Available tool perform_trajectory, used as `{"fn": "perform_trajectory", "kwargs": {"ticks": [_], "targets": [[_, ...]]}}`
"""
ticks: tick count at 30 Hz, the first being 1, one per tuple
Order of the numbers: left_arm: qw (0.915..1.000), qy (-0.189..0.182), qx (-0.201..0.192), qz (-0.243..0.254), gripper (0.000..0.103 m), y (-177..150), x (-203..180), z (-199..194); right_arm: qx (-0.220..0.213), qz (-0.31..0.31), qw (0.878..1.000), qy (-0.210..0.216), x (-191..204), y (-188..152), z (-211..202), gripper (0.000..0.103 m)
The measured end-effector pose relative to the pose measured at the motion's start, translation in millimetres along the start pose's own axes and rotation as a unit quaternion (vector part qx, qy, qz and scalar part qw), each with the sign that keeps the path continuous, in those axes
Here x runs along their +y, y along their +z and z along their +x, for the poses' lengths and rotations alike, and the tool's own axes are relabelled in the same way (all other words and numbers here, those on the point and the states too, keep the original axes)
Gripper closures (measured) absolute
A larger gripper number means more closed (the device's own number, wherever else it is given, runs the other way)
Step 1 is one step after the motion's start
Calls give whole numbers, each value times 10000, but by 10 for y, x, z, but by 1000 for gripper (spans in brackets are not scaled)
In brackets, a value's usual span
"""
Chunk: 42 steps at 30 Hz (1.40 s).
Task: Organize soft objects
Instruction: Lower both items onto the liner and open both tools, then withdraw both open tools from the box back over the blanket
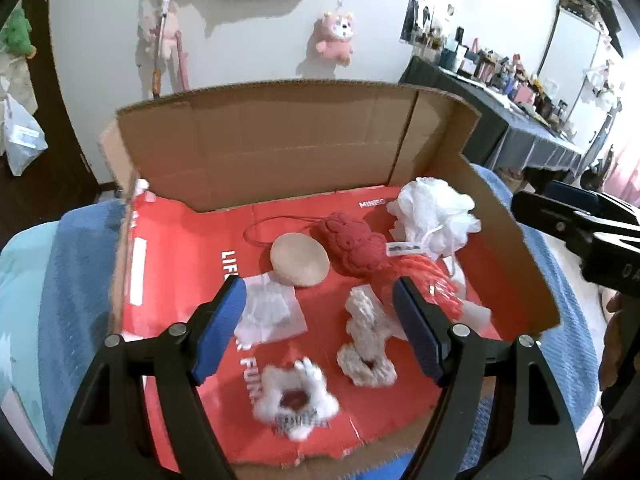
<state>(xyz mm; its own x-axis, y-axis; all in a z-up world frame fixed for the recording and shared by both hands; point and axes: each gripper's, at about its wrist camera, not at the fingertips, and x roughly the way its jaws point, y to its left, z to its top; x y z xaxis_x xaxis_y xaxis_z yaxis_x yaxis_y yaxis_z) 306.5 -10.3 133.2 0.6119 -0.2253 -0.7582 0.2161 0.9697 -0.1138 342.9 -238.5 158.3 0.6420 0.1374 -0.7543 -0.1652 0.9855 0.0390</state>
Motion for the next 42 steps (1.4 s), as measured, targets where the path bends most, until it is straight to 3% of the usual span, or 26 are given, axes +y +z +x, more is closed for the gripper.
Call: {"fn": "perform_trajectory", "kwargs": {"ticks": [3, 7, 15, 17, 25, 33, 42], "targets": [[9999, 24, -134, -13, 28, -73, -41, -194, -162, 29, 9998, 128, -10, -76, -249, 17], [9994, -41, -329, -72, 27, -205, -40, -481, -426, 8, 9989, 210, -18, -179, -548, 8], [9962, 174, -848, 138, 23, -623, -189, -1001, -915, -125, 9950, 389, 24, -599, -1093, 5], [9945, 182, -1021, 158, 21, -777, -227, -1141, -1070, -220, 9933, 364, 56, -734, -1221, 0], [9816, 322, -1861, 275, 6, -1332, -349, -1581, -1565, -339, 9866, 315, 179, -1285, -1588, 0], [9792, 398, -1945, 416, 6, -1589, -440, -1702, -1746, -39, 9839, 387, 193, -1761, -1662, 0], [9749, 459, -2148, 355, 6, -1660, -508, -1960, -1759, -72, 9834, 446, 248, -1876, -1748, 0]]}}
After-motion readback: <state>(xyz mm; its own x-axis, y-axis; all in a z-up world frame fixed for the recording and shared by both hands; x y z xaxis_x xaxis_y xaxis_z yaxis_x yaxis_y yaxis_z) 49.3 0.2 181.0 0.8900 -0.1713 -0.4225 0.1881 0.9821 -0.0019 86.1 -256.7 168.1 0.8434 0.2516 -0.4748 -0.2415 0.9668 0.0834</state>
